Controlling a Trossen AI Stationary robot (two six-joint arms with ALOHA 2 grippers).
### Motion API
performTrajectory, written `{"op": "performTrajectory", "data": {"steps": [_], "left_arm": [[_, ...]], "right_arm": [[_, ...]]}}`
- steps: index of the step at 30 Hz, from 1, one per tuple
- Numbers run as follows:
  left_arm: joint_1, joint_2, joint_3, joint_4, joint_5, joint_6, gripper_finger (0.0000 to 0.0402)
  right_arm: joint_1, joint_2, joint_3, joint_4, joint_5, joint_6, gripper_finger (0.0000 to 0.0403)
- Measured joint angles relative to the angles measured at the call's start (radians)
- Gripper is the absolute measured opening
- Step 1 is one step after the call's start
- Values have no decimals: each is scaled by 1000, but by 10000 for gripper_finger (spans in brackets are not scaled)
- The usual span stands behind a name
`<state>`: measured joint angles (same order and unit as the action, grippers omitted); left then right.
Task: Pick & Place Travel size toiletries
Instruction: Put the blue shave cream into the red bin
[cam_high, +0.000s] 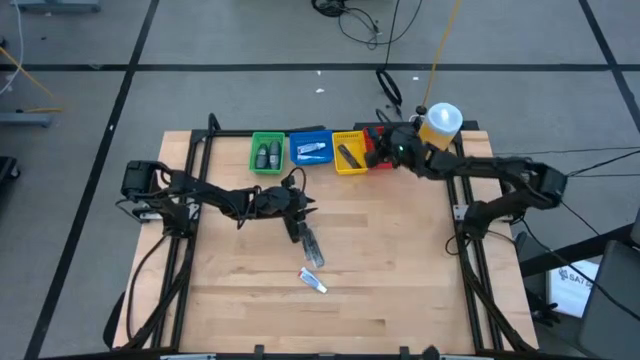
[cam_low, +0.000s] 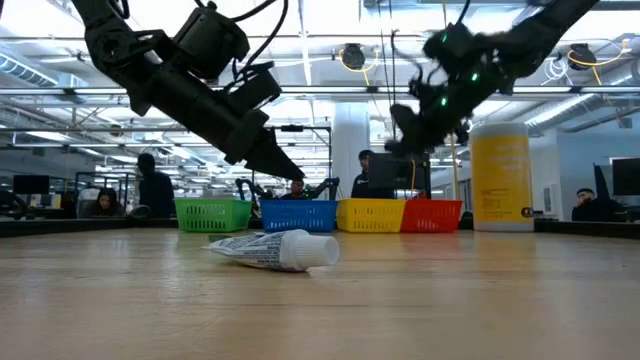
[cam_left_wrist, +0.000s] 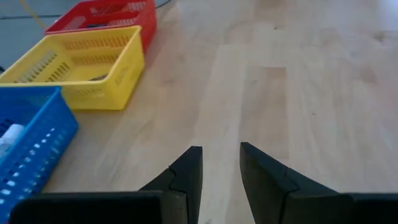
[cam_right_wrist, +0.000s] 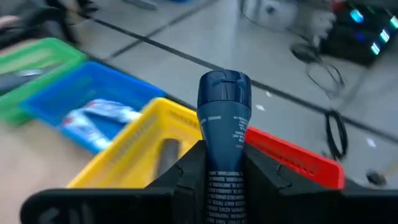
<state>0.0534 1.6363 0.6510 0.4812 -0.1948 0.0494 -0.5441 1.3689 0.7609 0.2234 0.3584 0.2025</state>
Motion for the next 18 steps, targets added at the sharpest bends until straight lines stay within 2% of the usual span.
{"op": "performTrajectory", "data": {"steps": [7, 18], "left_arm": [[17, 0, 0, -17, 0, -15, 106], [17, 0, -13, -44, 2, -32, 106]], "right_arm": [[-82, 169, 51, -16, 3, 81, 59], [-113, 252, 53, -45, 2, 176, 55]]}}
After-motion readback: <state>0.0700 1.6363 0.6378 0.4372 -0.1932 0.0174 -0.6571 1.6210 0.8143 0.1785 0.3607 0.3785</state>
